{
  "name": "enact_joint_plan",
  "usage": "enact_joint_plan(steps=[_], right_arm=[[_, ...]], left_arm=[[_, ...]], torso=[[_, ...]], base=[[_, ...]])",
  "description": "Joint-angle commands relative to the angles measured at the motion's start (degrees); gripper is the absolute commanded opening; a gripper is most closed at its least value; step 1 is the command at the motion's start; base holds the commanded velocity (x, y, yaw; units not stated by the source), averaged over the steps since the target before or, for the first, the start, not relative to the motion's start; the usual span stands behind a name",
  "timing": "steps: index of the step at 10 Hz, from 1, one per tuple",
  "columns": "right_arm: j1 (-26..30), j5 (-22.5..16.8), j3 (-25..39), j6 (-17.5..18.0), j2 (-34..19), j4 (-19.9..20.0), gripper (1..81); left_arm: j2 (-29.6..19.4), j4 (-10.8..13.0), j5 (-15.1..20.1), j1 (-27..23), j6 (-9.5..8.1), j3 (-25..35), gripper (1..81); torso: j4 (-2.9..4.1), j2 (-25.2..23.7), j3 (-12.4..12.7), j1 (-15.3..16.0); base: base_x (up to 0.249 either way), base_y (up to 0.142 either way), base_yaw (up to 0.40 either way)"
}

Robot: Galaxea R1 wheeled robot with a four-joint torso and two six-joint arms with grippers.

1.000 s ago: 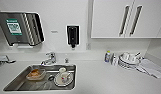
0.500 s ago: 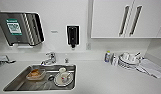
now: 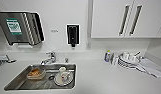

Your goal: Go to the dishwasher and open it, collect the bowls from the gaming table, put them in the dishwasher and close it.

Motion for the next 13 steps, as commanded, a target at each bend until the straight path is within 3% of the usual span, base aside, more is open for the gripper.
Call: enact_joint_plan(steps=[1,13], right_arm=[[-0.6,-13.5,-0.6,-1.9,-1.9,-2.6,81.1],[-4.1,-13.1,-6.0,-2.0,4.1,-2.6,81.1]], left_arm=[[-2.7,0.8,0.9,-4.0,0.49,1.5,81.1],[-1.5,0.9,1.2,-4.0,0.41,1.3,81.1]], torso=[[0.0,0.0,0.0,0.0],[0.0,0.0,0.0,0.0]], base=[[-0.081,0.0,0.0],[-0.081,0.0,0.0]])
